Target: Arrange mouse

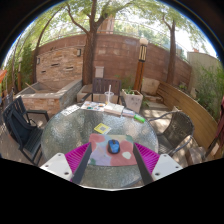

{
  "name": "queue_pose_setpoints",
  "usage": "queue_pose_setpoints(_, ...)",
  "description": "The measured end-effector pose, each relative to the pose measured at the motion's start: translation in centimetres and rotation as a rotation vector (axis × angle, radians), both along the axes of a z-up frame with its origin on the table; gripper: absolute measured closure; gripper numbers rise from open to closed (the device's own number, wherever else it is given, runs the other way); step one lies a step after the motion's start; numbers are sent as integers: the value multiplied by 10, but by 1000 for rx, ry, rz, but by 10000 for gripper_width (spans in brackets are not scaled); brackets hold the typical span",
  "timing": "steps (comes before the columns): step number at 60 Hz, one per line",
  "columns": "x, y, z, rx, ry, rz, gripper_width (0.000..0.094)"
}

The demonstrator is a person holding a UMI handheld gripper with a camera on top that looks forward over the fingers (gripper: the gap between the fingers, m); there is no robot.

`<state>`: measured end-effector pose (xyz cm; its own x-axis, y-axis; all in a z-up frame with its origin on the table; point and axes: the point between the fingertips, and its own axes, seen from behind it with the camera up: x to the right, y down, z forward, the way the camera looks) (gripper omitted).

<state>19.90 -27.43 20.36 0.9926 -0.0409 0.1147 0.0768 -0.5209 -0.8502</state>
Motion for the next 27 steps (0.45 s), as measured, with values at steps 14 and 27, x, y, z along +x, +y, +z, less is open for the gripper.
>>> queue_pose_setpoints(14, -21, -69, 31, 28, -14, 0, 80)
queue_pose_setpoints(27, -27, -88, 33, 5, -10, 9, 84)
